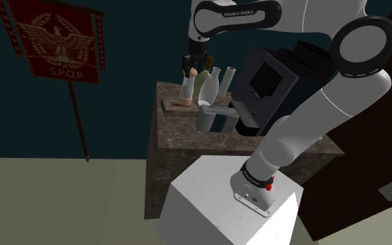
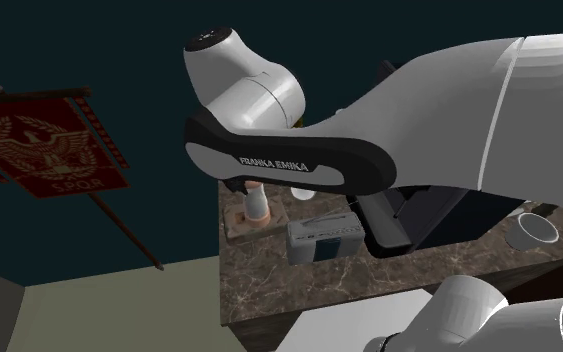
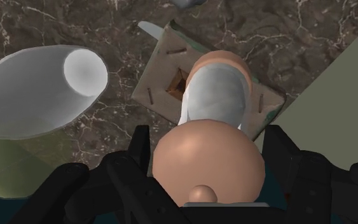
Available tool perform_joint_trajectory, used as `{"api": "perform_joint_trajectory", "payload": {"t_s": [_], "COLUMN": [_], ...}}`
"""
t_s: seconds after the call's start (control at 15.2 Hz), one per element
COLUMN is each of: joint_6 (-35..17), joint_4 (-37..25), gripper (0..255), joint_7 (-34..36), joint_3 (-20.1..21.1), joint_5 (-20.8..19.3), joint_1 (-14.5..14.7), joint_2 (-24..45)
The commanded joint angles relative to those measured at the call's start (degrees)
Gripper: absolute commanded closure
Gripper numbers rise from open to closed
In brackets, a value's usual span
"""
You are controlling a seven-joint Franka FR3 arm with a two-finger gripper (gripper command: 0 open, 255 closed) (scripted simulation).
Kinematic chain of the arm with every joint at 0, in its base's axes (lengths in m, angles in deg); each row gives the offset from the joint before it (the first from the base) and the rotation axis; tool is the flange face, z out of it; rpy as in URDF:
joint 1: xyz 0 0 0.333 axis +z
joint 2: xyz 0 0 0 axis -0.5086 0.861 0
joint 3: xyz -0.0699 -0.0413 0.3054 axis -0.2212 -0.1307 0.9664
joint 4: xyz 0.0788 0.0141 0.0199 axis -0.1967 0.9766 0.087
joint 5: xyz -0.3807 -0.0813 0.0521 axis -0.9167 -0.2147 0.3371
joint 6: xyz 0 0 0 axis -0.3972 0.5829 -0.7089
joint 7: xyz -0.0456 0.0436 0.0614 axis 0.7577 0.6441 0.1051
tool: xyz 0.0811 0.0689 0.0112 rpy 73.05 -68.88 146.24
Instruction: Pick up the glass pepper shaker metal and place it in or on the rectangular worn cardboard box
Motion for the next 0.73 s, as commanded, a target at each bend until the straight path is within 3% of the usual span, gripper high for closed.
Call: {"api": "perform_joint_trajectory", "payload": {"t_s": [0.0, 0.07, 0.4, 0.66], "joint_6": [0.0, 0.0, 0.0, 7.3], "joint_4": [0.0, 0.0, 0.0, -6.7], "gripper": [255, 0, 0, 0], "joint_7": [0.0, 0.0, 0.0, -0.2], "joint_3": [0.0, 0.0, 0.0, 0.7], "joint_5": [0.0, 0.0, 0.0, 0.5], "joint_1": [0.0, 0.0, 0.0, 0.4], "joint_2": [0.0, 0.0, 0.0, -0.5]}}
